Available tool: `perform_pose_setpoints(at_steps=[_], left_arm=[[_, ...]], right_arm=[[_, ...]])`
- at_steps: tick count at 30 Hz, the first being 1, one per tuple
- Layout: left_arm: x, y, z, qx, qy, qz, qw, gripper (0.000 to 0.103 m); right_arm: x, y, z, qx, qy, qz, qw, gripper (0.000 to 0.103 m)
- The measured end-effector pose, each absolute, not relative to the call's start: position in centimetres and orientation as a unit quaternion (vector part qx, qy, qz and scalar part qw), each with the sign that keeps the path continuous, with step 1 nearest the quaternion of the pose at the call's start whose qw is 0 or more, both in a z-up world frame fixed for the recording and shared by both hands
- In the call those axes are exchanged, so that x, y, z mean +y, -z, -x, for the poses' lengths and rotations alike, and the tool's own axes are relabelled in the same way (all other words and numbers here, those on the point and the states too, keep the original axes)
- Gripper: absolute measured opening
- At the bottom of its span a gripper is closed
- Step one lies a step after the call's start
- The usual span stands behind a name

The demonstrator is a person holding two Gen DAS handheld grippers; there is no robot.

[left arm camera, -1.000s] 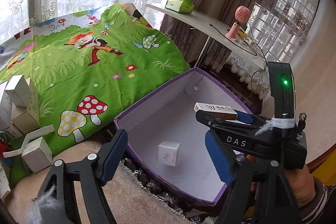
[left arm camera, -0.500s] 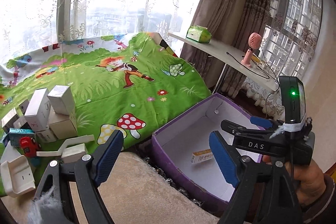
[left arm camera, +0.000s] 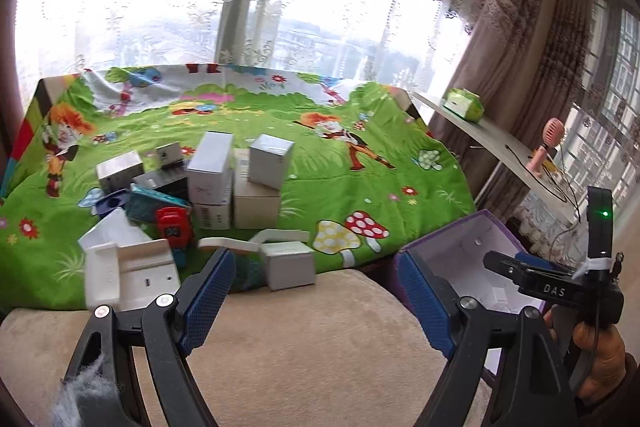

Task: Organize rigid objects
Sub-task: 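Grasp the white plastic tray with the left gripper while the right grasps a white cube box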

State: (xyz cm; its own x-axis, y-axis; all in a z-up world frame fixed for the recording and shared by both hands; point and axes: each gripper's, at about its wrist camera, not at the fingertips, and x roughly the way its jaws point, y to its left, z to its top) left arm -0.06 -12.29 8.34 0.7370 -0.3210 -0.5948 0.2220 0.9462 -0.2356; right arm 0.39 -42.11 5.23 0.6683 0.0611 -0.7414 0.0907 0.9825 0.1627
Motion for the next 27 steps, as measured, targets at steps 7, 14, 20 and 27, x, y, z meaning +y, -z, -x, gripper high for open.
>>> perform_pose_setpoints(at_steps=[7,14,20,27], left_arm=[[-6.8,-7.1,0.3,0.344,0.074,0.121,0.928,0.084],[-3.3,-5.7,-0.1,0.37,0.022,0.149,0.917,0.079],[-0.9,-4.7,-1.1,0.395,-0.011,0.171,0.902,0.072],[-0.5,-3.7,-2.7,0.423,-0.023,0.166,0.891,0.071]], right_arm=[[-38.7,-4.9,-0.8,0.413,-0.043,-0.082,0.906,0.098],[-35.2,-4.7,-1.5,0.423,-0.086,-0.065,0.899,0.098],[-32.0,-4.2,-2.8,0.441,-0.108,-0.047,0.89,0.098],[-28.0,-3.7,-5.0,0.456,-0.147,-0.02,0.878,0.098]])
